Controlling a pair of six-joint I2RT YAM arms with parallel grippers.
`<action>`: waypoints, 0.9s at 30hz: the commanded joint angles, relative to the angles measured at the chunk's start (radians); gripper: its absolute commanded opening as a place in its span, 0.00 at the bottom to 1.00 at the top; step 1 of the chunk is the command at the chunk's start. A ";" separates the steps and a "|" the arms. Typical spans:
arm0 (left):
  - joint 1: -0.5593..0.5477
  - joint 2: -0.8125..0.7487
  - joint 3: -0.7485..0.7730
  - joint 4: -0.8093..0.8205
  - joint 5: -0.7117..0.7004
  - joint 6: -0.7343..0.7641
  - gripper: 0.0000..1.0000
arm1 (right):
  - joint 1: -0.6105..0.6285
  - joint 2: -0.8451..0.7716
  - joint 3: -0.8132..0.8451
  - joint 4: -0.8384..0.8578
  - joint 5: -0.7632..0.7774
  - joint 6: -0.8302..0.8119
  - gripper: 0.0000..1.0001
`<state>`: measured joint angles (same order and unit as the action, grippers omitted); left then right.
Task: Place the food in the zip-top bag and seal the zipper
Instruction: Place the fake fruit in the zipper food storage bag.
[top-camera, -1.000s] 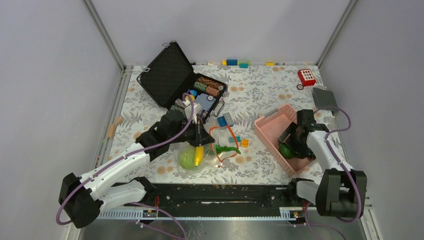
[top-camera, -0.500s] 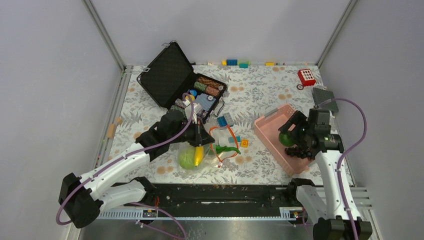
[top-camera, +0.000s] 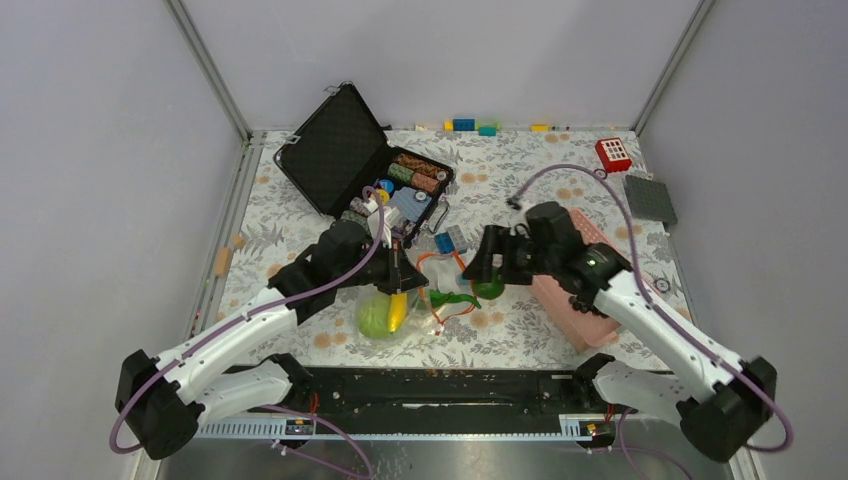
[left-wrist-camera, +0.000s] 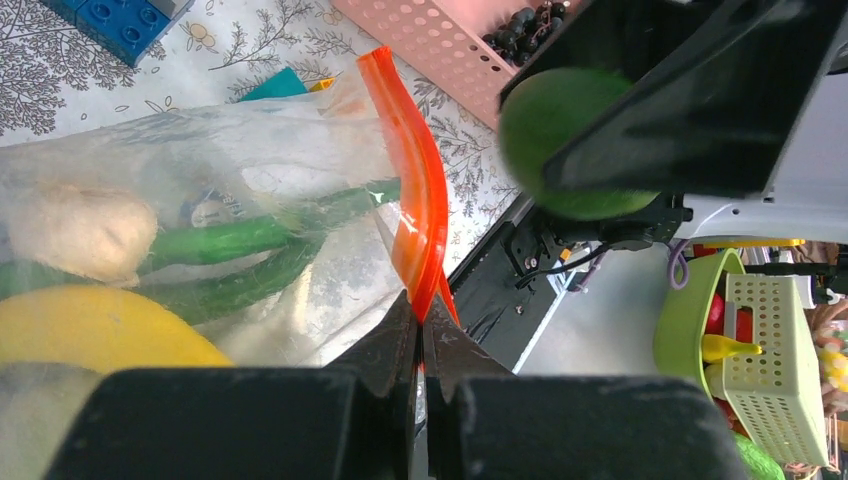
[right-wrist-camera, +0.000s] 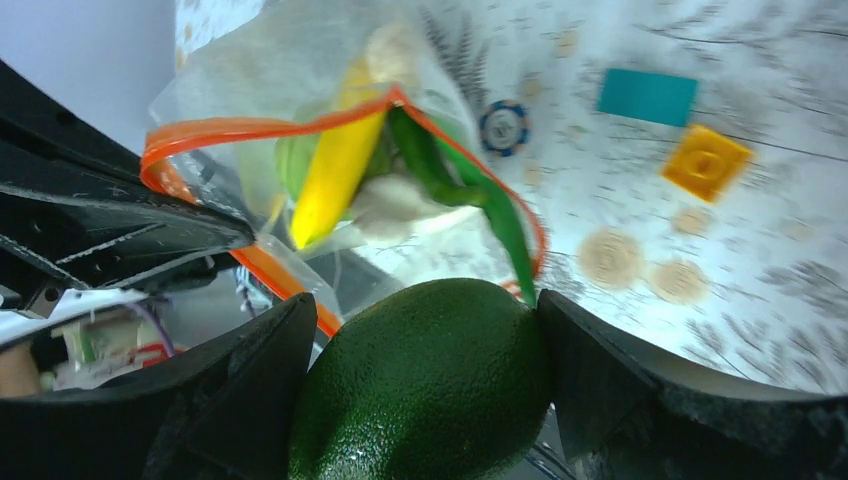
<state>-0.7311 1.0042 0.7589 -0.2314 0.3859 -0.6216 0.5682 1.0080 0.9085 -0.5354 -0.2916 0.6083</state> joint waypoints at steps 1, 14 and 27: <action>-0.001 -0.058 0.034 0.029 0.020 -0.016 0.00 | 0.125 0.127 0.078 0.189 -0.036 0.039 0.56; -0.001 -0.124 -0.010 0.049 0.062 -0.053 0.00 | 0.270 0.372 0.171 0.288 0.228 0.273 0.61; -0.001 -0.182 -0.035 0.084 0.070 -0.078 0.00 | 0.378 0.470 0.278 0.174 0.396 0.300 1.00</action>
<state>-0.7311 0.8558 0.7238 -0.2340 0.4160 -0.6830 0.9234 1.4750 1.1343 -0.3256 0.0402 0.8959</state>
